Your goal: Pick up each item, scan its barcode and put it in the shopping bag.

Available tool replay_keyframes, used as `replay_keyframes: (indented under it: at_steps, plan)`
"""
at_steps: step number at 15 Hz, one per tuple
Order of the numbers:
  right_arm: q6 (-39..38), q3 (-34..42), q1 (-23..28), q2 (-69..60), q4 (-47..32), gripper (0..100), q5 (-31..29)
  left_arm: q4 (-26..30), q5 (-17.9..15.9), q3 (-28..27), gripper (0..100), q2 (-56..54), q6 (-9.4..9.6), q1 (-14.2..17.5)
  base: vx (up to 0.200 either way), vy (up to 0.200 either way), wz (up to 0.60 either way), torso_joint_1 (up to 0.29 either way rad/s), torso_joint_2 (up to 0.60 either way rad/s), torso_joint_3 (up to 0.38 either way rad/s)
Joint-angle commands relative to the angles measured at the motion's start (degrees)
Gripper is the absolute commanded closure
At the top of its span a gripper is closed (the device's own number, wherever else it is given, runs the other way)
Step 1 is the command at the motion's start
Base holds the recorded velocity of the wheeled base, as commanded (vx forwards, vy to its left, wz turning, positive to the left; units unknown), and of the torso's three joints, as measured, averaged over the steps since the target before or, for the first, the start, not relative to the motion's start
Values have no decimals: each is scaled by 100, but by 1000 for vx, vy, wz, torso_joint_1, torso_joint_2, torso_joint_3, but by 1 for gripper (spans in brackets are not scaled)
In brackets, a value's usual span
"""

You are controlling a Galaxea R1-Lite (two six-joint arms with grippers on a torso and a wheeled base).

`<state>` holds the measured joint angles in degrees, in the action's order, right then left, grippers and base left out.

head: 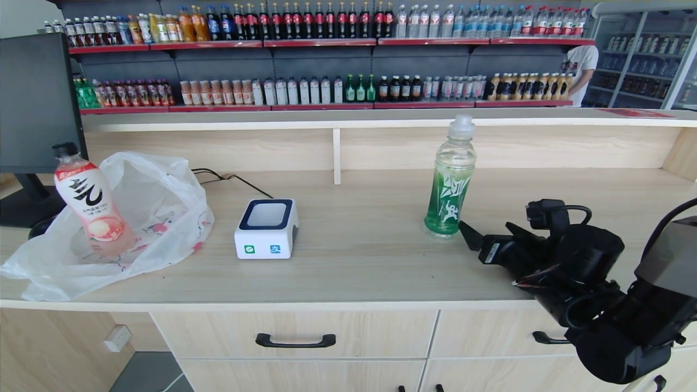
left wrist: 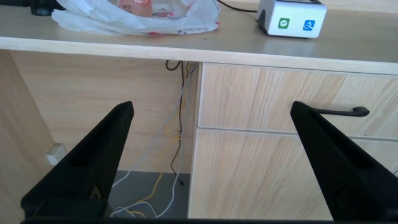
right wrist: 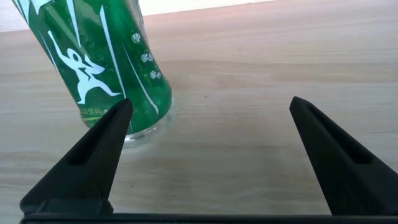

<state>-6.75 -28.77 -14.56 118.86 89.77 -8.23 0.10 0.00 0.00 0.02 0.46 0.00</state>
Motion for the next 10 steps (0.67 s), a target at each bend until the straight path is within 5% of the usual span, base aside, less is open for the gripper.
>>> replay_keyframes:
  at_steps: [1,4,10]
  plan:
    - [-19,12,181,-73,23,0,5,-1,0,0,0,-2,-2,0,0,0,0,0,0,0]
    - [-19,73,216,-196,23,0,5,-1,0,0,0,-2,-2,0,0,0,0,0,0,0]
    - [-28,-234,-830,-82,23,0,14,-1,0,0,0,-2,-2,0,0,0,0,0,0,0]
